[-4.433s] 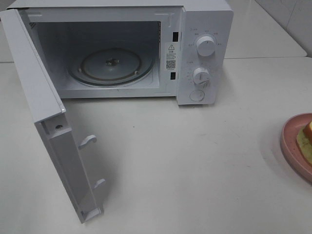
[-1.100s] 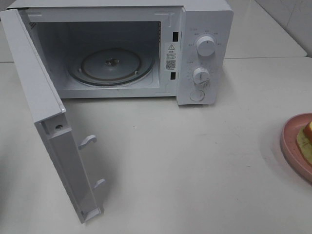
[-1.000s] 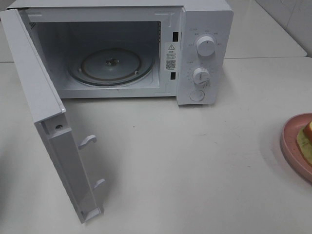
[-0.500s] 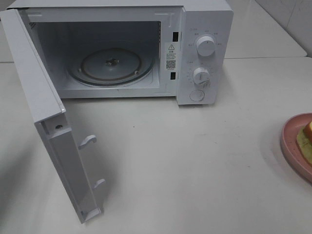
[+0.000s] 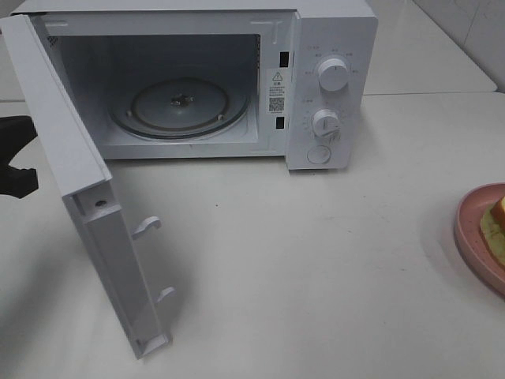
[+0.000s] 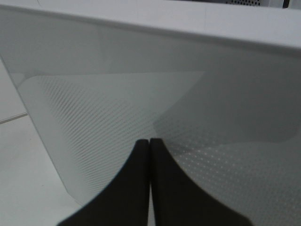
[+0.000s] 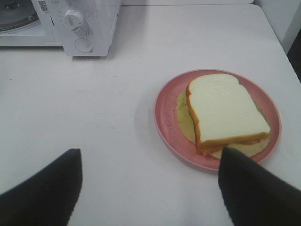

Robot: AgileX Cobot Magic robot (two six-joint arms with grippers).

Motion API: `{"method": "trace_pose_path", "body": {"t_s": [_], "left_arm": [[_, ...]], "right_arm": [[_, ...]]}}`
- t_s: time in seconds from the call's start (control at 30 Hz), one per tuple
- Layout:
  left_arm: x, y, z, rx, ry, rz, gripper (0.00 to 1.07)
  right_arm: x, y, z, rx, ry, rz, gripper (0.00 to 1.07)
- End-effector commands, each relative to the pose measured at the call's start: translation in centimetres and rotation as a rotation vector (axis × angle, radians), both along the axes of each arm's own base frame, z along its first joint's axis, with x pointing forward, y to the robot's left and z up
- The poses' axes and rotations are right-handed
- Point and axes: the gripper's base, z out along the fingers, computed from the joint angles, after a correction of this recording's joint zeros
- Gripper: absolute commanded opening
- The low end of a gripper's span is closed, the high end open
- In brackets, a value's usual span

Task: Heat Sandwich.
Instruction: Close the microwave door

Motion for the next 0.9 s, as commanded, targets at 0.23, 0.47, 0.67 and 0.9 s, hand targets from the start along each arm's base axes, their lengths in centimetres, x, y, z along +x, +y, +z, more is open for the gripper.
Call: {"method": "trace_pose_path", "body": {"t_s": [0.23,0.47,0.67,0.9], "left_arm": [[2.1,-2.7,-0.1,-0.04,-0.004,-0.04,0.0],[3.6,-5.1,-0.3,-0.084,0.009,-0.047,0.0],[4.8,-7.8,-0.8,-0.082,0.003,-0.057,0.0],[5.8,-10.1,-1.0,-0.085,-0.009,-0.013,0.0]], "right_arm": [[-0.3,0.0,0.0,-0.006,-0.032,-0.002,0.76],[-0.3,0.0,0.0,-0.006,-0.032,-0.002,0.76],[-0.3,0.0,0.0,-0.006,-0.032,-0.002,0.76],[-0.3,0.0,0.0,-0.006,-0.032,-0.002,0.76]]}}
